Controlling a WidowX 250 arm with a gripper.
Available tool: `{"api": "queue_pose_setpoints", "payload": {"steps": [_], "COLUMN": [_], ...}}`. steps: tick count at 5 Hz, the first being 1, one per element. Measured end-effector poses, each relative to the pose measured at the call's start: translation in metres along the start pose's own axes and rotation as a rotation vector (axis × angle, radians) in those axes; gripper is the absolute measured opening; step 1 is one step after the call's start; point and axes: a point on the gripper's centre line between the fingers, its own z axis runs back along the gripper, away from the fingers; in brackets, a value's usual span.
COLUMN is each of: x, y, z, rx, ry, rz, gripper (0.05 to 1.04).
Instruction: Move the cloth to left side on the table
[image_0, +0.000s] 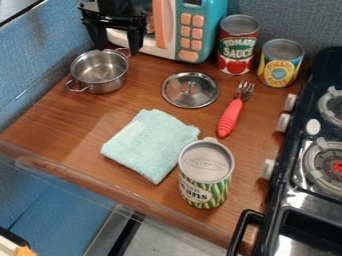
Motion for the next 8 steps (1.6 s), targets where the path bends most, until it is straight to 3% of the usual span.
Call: {"api": "queue_pose_setpoints", "payload": {"steps": [1, 2, 3, 5, 6, 8], "x": [-0.008, -0.042, -0.061, -0.104, -0.109, -0.11], "y": [-0.001, -0.017, -0.033, -0.06, -0.062, -0.055], "z": [-0.016, -0.034, -0.027, -0.039, -0.044, -0.063], "rx": [-0.007, -0.023, -0.031, -0.034, -0.018, -0.047], "ry": [0.045, 0.11, 0.096, 0.134, 0.13, 0.151], "rz": [0.002, -0.049, -0.112, -0.244, -0.26, -0.223], "gripper": [1.0, 1.0, 1.0, 1.0, 1.0, 1.0]}}
